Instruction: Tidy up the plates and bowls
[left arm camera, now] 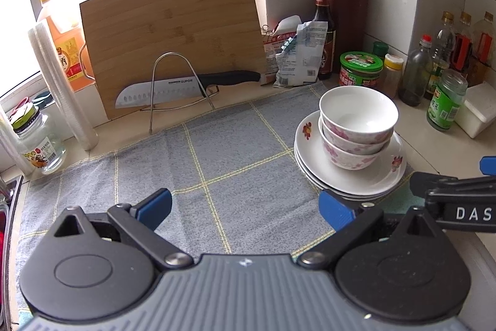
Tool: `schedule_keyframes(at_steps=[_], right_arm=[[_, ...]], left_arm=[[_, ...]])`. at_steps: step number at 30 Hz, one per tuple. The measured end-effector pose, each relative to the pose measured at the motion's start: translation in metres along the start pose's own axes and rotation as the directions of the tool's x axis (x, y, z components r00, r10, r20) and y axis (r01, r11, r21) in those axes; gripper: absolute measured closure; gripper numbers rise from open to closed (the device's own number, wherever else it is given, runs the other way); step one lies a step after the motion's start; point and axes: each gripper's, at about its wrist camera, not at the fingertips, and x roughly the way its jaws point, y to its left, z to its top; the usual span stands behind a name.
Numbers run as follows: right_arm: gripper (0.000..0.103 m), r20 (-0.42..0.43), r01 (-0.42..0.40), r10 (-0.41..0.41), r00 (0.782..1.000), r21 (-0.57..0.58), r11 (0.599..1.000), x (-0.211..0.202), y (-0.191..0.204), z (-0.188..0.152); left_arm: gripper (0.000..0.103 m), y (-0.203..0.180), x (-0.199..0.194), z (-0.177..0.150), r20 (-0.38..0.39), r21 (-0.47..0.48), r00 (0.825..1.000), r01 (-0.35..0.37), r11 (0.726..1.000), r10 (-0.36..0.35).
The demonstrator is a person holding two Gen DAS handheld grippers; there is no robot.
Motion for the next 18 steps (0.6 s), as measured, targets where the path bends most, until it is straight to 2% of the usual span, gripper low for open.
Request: schedule_keyframes(at_steps=[18], right_arm=[[0.0,-0.007,0.011,-0.011,1.0,0.001,1.0,0.0025,-0.002,0.0011]], left_arm=[[0.002,-0.0039,0.0037,0.0027,-0.003,0.014,1.0,-0.004,1.0,0.004]])
